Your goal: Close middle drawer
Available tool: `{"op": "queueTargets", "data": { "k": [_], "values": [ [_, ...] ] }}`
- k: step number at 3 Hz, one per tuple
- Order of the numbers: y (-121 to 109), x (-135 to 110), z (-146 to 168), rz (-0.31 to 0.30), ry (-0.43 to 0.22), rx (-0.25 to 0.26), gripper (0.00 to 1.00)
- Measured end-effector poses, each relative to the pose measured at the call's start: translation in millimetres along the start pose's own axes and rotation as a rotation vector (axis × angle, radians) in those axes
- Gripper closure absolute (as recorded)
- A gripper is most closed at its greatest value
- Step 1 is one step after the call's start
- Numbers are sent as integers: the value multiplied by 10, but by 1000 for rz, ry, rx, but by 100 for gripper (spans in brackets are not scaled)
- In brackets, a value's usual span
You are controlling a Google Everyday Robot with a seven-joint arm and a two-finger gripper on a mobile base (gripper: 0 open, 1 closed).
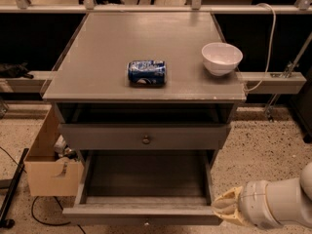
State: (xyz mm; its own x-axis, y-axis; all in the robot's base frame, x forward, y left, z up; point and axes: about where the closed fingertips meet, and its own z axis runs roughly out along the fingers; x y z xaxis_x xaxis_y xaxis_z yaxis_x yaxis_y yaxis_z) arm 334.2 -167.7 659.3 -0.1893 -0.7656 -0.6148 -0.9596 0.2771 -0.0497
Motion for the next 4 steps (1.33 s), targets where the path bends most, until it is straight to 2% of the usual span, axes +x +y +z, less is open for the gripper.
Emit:
{"op": "queueTargets", "data": {
  "k": [1,2,4],
  "values": [
    [0,0,1,0,0,0,100],
    [52,100,328,27,18,-47,100],
    [342,540,1152,134,80,-174,100]
  ]
}}
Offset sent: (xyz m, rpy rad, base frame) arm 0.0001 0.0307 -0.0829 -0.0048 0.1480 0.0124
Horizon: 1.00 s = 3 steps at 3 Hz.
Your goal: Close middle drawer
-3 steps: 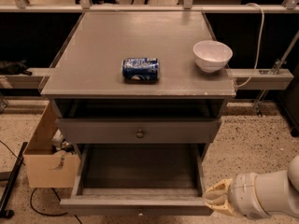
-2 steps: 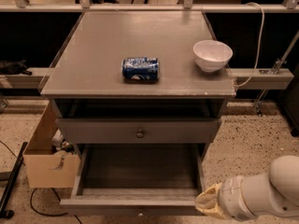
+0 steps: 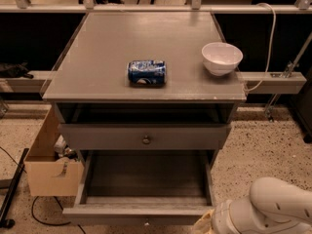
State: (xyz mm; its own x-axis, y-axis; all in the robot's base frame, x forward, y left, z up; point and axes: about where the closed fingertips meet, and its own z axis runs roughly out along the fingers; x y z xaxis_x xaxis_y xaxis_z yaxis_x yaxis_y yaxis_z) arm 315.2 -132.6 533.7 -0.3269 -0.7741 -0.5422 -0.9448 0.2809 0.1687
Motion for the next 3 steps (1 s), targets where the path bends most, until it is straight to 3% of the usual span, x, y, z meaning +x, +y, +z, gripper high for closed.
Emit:
{"op": "queueTargets", "data": {
  "k": [1,2,3],
  "values": [
    [86,69,290,29,-25,-31,100],
    [112,-85,579,54,-191,-62,100],
    [133,-64,710,57,-388,-43,100]
  ]
}}
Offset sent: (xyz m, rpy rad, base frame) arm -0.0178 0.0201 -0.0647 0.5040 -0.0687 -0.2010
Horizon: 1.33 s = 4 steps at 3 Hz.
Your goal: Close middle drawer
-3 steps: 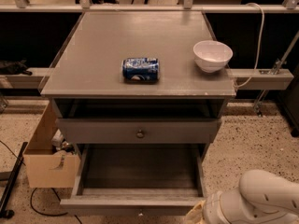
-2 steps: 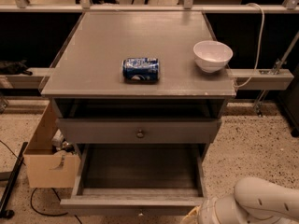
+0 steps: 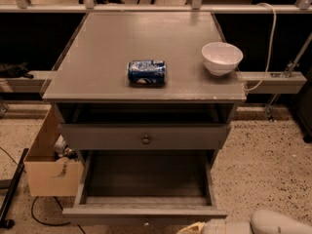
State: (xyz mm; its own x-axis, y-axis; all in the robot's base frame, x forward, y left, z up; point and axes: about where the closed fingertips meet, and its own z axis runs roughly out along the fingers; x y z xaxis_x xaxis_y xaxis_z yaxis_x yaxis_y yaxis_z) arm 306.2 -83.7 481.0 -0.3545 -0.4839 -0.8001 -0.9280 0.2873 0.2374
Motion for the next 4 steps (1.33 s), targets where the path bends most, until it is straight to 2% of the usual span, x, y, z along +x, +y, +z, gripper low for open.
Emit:
{"op": "queueTargets", "data": {
  "k": [1,2,3,4],
  "values": [
    [55,199,-82,13,-32,38,100],
    [45,177,-46,5,-17,37,100],
    [72,425,220,47,26,21,100],
    [-2,755,482,99,69,20,100]
  ]
}}
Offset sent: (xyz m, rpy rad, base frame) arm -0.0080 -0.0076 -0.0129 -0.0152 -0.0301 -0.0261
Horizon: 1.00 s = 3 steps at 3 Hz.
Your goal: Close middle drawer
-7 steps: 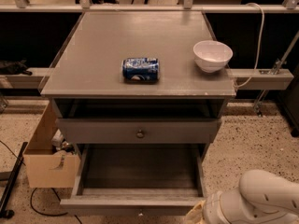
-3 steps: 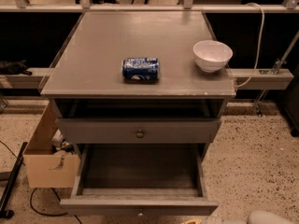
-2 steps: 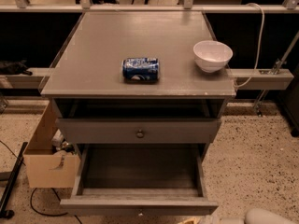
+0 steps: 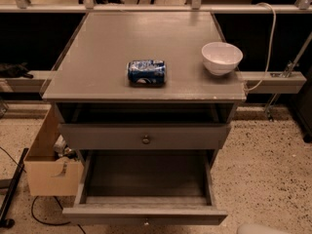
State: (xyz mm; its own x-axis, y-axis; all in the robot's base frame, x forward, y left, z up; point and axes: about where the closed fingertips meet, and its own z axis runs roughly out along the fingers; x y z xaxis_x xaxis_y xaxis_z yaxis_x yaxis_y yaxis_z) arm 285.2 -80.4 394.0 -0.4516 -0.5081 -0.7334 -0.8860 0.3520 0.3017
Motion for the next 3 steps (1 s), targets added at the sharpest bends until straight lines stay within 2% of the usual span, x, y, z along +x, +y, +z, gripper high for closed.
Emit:
{"op": "queueTargets", "data": {
  "k": [1,2,3],
  "values": [
    [-129,180,134,33,25,9,100],
    [-458,-45,107,19,51,45,100],
    [-748,-387,-30,-29,78,78,100]
  ]
}}
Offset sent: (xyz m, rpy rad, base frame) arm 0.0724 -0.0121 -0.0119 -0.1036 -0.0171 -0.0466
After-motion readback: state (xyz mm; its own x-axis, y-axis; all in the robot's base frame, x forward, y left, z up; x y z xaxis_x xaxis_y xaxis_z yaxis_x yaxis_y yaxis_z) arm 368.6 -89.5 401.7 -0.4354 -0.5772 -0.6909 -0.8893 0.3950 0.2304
